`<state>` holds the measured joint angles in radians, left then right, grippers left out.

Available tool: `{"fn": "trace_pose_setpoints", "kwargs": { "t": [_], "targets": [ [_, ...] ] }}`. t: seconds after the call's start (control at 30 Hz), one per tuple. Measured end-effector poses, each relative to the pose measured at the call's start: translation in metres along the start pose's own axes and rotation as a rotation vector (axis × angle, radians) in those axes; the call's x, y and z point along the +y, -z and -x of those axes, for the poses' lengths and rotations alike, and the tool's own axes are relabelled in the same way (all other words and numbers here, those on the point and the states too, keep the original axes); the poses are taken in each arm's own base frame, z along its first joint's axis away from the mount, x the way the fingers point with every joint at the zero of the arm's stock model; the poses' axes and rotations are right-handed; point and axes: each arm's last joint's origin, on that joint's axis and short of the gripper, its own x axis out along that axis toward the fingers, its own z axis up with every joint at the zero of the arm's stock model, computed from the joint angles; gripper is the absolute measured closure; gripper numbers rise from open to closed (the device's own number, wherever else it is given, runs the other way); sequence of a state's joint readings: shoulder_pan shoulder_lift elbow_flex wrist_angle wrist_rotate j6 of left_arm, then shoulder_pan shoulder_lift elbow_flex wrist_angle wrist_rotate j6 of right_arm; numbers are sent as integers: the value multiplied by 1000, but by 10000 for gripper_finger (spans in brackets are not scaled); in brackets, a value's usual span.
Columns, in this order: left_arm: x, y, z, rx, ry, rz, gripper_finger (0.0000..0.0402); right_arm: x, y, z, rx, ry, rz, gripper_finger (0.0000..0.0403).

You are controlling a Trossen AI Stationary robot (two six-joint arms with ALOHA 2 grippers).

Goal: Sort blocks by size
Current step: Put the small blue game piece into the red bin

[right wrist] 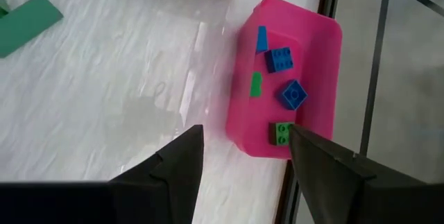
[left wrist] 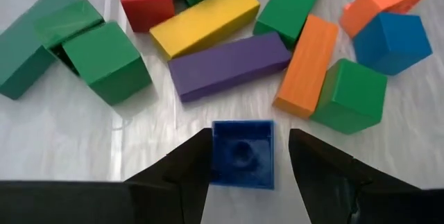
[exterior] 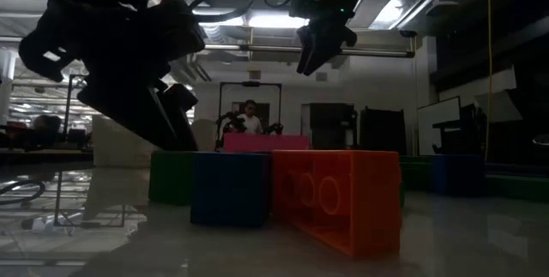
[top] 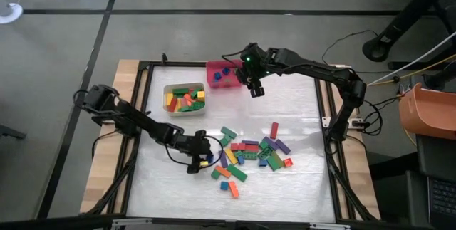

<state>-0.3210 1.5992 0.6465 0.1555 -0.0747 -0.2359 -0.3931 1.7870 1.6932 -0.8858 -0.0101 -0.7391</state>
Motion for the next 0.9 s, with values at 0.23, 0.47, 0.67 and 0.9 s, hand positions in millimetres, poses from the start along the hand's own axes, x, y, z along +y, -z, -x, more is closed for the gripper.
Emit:
{"fn": "trace_pose_setpoints", "kwargs": {
  "t": [0.23,0.47,0.67,0.9],
  "targets": [
    [0,2,-5,8,-2,-1,224,1,0,0,6,-6,0,194],
    [1,5,-8,26,-6,-2,224,1,0,0,5,-6,0,194],
    [1,5,-8,28,-7,-5,231,2,1,0,8,-31,-1,194],
    [6,4,-8,24,-12,29,287,9,8,28,14,-72,0,194]
  ]
}}
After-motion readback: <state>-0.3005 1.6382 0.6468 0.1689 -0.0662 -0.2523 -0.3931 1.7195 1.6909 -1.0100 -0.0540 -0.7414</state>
